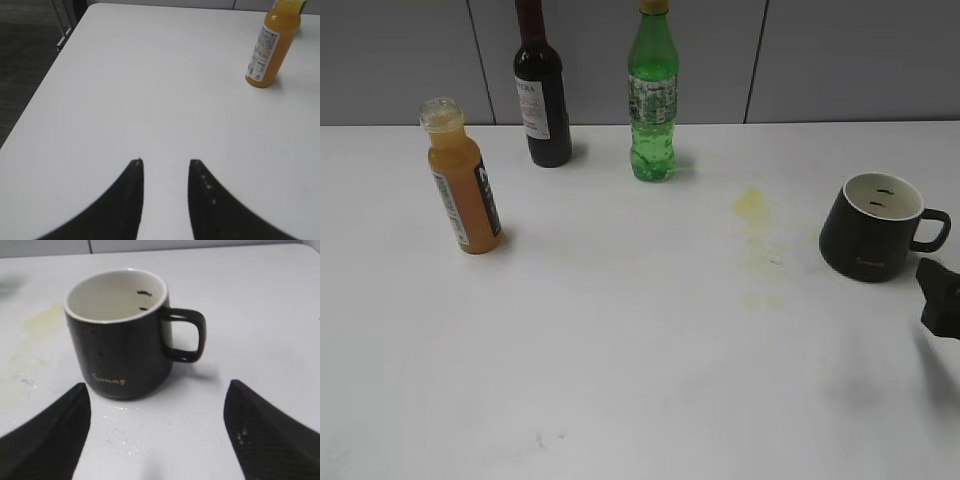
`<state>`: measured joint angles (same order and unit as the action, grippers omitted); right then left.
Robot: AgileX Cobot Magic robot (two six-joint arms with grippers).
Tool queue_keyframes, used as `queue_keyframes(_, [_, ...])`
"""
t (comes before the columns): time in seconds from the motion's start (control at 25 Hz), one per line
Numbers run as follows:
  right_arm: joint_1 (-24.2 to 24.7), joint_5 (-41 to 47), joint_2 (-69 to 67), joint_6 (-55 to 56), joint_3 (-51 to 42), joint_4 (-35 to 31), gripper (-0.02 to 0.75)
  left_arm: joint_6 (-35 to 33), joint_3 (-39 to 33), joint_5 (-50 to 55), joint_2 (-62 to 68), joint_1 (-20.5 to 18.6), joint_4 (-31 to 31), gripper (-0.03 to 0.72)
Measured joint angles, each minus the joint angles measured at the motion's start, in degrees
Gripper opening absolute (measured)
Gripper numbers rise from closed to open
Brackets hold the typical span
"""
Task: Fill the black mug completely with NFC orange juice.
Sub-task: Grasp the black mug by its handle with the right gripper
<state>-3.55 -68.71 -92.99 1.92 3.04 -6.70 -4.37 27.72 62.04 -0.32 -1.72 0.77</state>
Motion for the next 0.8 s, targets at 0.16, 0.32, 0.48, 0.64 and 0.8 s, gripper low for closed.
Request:
queue_keyframes(0.16, [0.87, -0.04, -4.33, 0.00, 0.55, -3.09, 0.622, 0.00, 0.00, 0.00, 0.00, 0.00, 0.00, 0.242])
queue_keyframes(0.32, [4.23, -0.07, -5.45, 0.00, 2.30, -3.53, 0.616, 0.00, 0.00, 0.00, 0.00, 0.00, 0.00, 0.242])
queue_keyframes(0.48, [9.03, -0.37, -5.56, 0.00, 4.57, -1.48, 0.614, 0.00, 0.00, 0.00, 0.00, 0.00, 0.00, 0.242])
queue_keyframes(0.64, [11.22, -0.78, -7.88, 0.00, 6.71, 0.09, 0.611, 0.00, 0.00, 0.00, 0.00, 0.00, 0.00, 0.242])
queue_keyframes(0.8, [11.63, -0.78, -12.10, -0.06, 8.85, 1.52, 0.609, 0.00, 0.00, 0.00, 0.00, 0.00, 0.00, 0.242])
